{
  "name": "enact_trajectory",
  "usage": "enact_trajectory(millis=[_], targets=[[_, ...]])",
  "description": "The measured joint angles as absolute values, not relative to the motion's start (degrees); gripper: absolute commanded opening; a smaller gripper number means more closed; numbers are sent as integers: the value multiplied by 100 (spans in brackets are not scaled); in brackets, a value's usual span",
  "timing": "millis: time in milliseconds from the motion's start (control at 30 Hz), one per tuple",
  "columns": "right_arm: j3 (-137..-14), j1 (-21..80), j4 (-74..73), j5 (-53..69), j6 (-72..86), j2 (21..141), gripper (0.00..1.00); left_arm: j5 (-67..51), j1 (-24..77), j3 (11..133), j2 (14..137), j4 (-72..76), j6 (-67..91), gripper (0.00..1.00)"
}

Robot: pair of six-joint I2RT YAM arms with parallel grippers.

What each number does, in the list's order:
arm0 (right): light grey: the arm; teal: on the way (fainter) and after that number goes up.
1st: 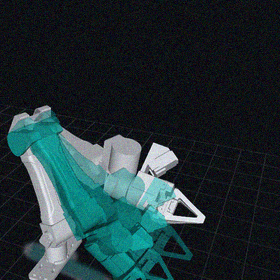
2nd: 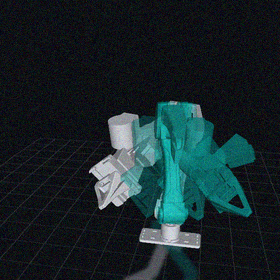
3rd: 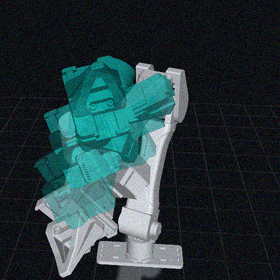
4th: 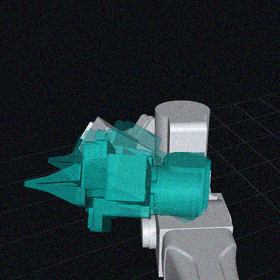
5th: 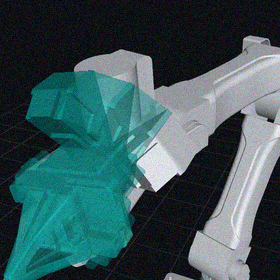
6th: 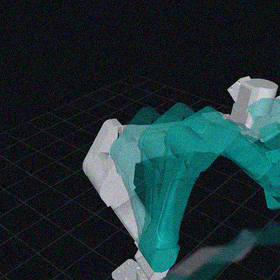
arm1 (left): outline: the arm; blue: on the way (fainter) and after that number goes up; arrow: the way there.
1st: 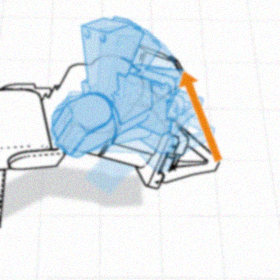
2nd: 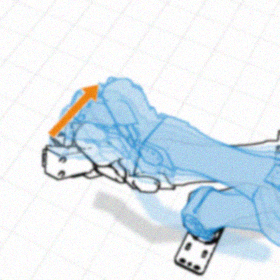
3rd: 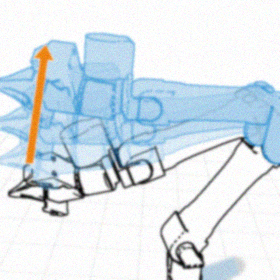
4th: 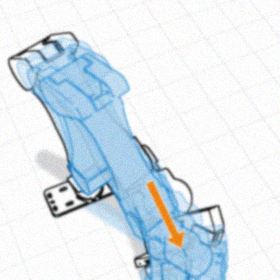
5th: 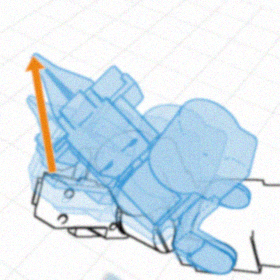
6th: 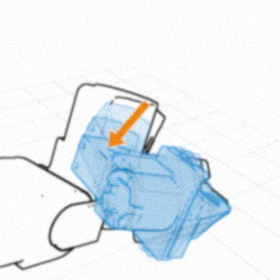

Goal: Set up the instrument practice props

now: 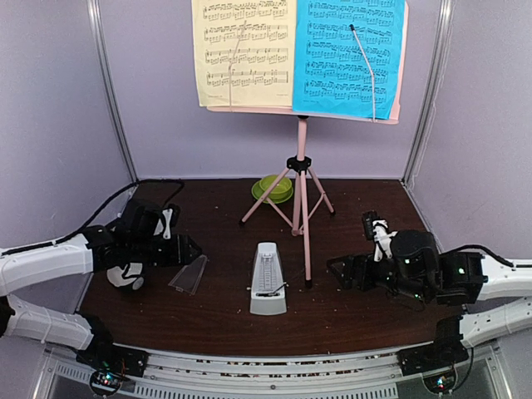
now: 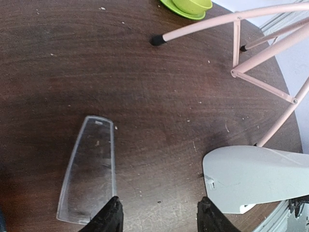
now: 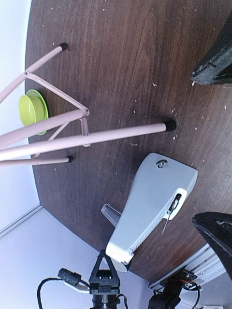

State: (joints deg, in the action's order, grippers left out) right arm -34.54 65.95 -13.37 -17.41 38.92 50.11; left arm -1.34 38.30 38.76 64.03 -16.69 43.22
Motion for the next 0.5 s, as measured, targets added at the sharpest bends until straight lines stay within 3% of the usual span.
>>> enact_trajectory(millis=[300,500], targets=[[-3522,5972,-2165,-1826,3778,4066,100,-102,3332,4591,6012,-2591,3721,60],[-3999,5561,-2764,-1833,3603,3588,100,-1,3282,5544,5881,-3181,3301,77]])
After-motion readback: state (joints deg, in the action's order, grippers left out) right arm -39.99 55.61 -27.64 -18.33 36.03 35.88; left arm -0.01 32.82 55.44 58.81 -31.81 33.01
